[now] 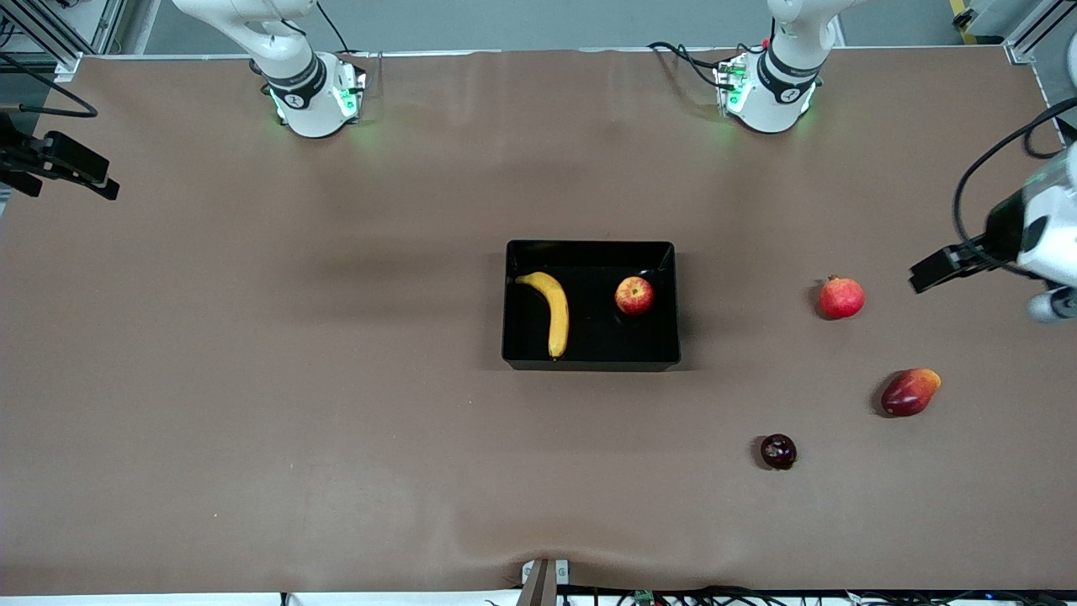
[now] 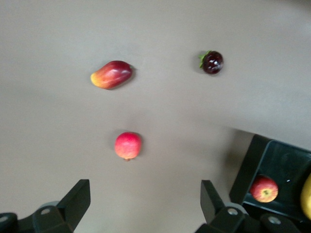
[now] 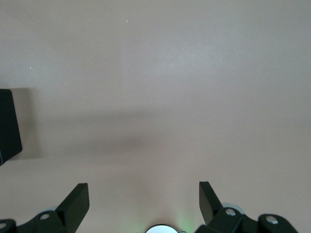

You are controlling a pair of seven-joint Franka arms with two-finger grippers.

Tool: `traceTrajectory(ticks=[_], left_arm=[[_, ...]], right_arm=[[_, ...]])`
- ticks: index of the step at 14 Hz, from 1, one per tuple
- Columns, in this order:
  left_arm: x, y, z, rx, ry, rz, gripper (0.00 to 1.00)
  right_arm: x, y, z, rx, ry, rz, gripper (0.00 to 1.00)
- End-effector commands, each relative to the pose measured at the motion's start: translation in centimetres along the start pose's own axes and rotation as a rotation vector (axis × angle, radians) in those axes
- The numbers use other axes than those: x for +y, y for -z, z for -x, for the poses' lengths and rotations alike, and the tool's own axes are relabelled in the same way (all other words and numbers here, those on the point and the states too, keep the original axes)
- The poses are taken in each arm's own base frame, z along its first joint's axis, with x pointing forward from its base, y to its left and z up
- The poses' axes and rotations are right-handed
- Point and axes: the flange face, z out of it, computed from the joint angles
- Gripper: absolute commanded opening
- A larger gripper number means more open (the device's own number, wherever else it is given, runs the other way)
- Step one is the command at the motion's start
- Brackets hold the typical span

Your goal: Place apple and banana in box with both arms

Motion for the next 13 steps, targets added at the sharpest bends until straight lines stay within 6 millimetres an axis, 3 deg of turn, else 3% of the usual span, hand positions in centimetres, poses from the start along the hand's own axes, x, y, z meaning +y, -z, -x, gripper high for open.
traceTrajectory(ticks=[1, 6, 13], left_arm=[[-1.4, 3.3, 2.1, 0.031, -0.049, -0.001, 1.00], [-5.1, 4.6, 3.1, -0.001, -0.132, 0.002, 1.00], [-6.0, 5.6, 4.8, -0.031, -0.183, 0.028, 1.00]], right_arm=[[0.1, 0.4, 0.2, 0.008, -0.015, 0.011, 1.00], [0.1, 0.3, 0.1, 0.006, -0.015, 0.011, 1.00], [0.1, 0.3, 0.1, 0.006, -0.015, 0.011, 1.00]])
